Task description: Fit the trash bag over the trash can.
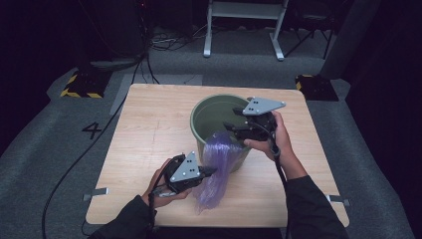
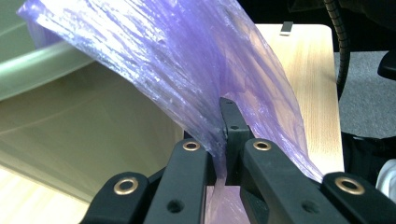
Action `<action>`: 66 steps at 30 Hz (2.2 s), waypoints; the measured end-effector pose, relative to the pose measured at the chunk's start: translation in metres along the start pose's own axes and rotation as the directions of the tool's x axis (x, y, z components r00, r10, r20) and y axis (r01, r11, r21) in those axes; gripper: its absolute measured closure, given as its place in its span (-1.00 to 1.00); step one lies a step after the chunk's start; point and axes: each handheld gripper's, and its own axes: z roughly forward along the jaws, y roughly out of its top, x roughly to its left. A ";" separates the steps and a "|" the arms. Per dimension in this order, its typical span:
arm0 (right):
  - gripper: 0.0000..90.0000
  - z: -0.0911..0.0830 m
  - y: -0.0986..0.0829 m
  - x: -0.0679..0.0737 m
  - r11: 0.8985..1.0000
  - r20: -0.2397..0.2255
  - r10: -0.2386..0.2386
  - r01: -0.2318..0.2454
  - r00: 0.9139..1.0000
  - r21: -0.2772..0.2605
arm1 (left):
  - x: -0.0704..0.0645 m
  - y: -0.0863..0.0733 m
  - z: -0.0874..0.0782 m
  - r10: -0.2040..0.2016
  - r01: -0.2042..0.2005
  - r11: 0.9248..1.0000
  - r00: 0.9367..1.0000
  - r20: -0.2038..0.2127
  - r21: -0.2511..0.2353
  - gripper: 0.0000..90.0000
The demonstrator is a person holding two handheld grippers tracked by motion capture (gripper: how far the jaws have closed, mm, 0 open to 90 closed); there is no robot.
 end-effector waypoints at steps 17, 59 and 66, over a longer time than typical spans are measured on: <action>-0.07 -0.059 -0.052 0.055 0.980 -0.130 -0.110 0.086 0.985 -0.177 | 0.004 0.008 0.003 -0.010 0.010 1.000 1.000 0.002 -0.011 0.98; 1.00 -0.032 -0.044 0.017 0.974 0.070 0.049 -0.032 0.996 -0.226 | 0.014 0.003 -0.018 -0.117 0.118 0.991 0.993 0.009 -0.057 -0.02; 0.81 -0.030 -0.047 0.015 0.979 0.071 0.036 -0.021 0.997 -0.201 | 0.005 0.008 -0.008 -0.011 0.010 0.999 1.000 -0.011 -0.046 0.80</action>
